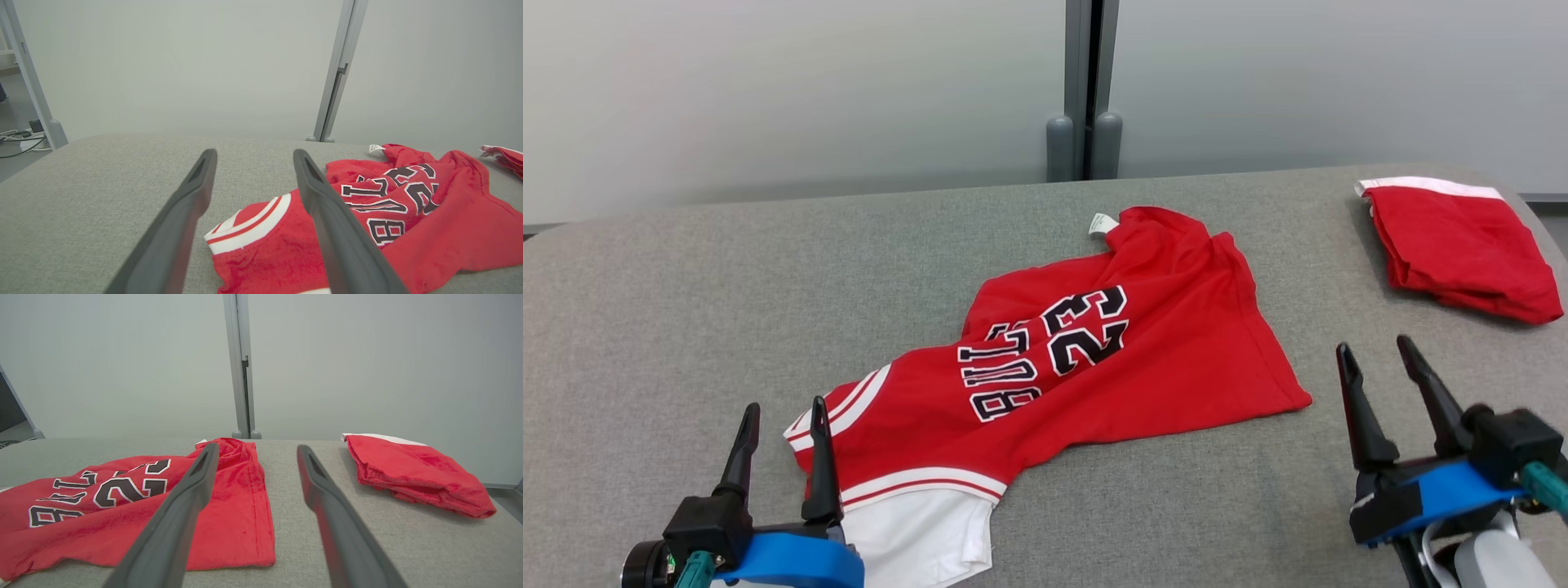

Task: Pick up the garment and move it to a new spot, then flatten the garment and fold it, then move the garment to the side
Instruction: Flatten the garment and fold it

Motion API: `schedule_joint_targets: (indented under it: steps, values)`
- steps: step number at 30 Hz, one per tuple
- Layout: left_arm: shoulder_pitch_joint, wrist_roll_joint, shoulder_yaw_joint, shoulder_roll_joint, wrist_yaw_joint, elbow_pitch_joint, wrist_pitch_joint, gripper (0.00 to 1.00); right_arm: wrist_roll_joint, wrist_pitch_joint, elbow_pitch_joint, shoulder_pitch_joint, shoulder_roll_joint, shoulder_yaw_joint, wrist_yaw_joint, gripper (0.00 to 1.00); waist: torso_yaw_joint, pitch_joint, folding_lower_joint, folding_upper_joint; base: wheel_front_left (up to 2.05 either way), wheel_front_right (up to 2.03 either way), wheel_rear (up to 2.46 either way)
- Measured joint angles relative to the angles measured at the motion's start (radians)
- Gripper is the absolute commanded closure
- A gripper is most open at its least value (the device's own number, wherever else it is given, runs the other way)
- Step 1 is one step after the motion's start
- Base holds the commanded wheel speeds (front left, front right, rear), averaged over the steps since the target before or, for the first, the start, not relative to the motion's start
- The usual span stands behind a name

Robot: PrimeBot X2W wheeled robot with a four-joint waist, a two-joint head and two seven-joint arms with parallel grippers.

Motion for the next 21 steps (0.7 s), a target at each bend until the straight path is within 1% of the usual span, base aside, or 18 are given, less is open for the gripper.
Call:
schedule_joint_targets:
  steps: [6, 8, 14, 18, 21]
  values:
    - [0.018, 0.015, 0.007, 0.0, -0.003, -0.003, 0.0, 0.0, -0.047, 0.0, -0.096, 0.114, 0.059, -0.044, 0.0, 0.0, 0.0, -0.027, 0.0, 0.0, 0.0, 0.0, 0.0]
    - [0.03, 0.017, 0.007, 0.0, 0.002, -0.01, 0.0, 0.0, -0.062, 0.0, -0.117, 0.148, 0.076, -0.053, 0.0, 0.0, 0.001, -0.034, 0.0, 0.0, 0.0, 0.0, 0.0]
    - [0.054, 0.035, 0.023, 0.0, 0.004, -0.02, 0.0, 0.0, -0.093, 0.0, -0.131, 0.203, 0.105, -0.074, 0.0, 0.0, 0.005, -0.045, 0.0, 0.0, 0.0, 0.0, 0.0]
    - [0.058, 0.037, 0.023, 0.0, 0.003, -0.025, 0.0, 0.0, -0.097, 0.0, -0.126, 0.207, 0.116, -0.085, 0.0, 0.0, 0.014, -0.044, 0.0001, 0.0, 0.0, 0.0, 0.0]
    - [0.062, 0.038, 0.019, 0.0, 0.01, -0.028, 0.0, 0.0, -0.101, 0.0, -0.124, 0.207, 0.121, -0.091, 0.0, 0.0, 0.02, -0.042, 0.0001, 0.0, 0.0, 0.0, 0.0]
